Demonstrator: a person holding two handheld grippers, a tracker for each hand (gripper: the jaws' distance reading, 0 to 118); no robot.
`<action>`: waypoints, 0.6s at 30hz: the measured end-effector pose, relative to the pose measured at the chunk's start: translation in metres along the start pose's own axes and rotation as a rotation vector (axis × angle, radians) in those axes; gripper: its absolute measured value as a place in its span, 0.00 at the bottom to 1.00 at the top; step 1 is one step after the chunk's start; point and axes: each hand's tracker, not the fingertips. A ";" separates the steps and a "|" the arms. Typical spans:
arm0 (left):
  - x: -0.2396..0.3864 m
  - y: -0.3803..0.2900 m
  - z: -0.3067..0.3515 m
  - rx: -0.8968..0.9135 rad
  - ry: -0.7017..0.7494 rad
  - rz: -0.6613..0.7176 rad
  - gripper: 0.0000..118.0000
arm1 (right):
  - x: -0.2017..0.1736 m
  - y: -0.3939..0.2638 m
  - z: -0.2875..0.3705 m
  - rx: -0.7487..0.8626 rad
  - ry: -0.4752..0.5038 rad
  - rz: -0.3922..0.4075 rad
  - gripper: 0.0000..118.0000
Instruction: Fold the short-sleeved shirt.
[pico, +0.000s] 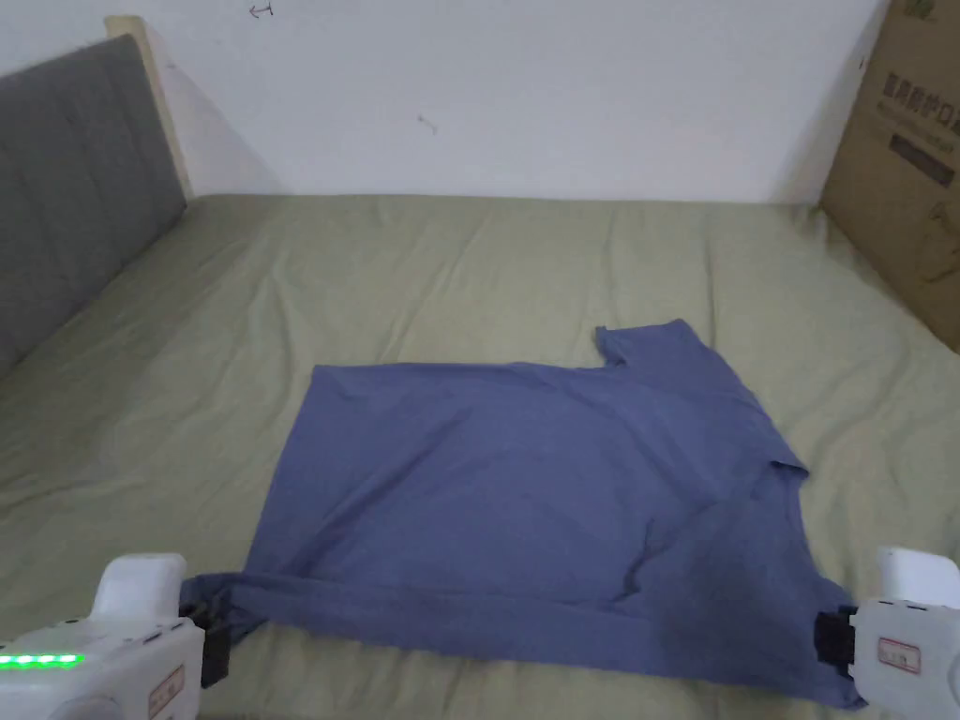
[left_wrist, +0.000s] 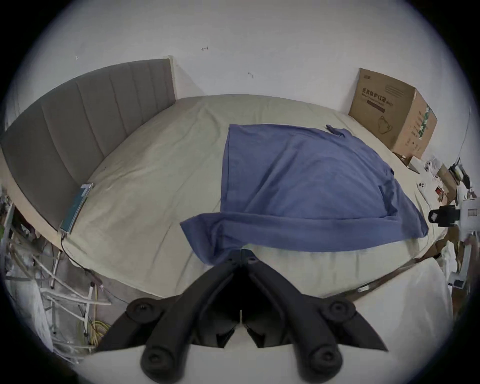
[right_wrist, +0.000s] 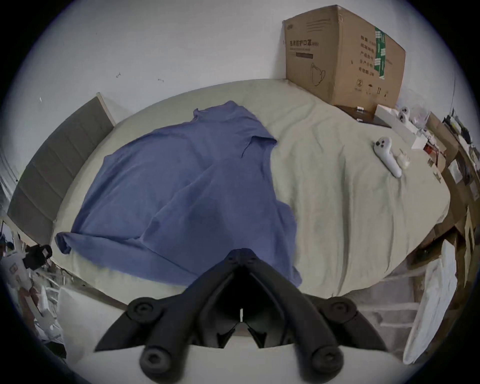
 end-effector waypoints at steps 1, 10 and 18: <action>-0.002 -0.001 0.001 0.023 0.021 0.012 0.00 | -0.001 0.000 -0.001 -0.004 -0.003 0.005 0.00; -0.036 0.033 -0.047 -0.002 0.006 0.147 0.82 | 0.003 0.001 -0.010 -0.024 -0.019 0.008 0.00; -0.037 0.019 -0.079 -0.114 -0.087 0.156 0.02 | 0.004 -0.001 -0.013 -0.053 -0.028 -0.002 0.00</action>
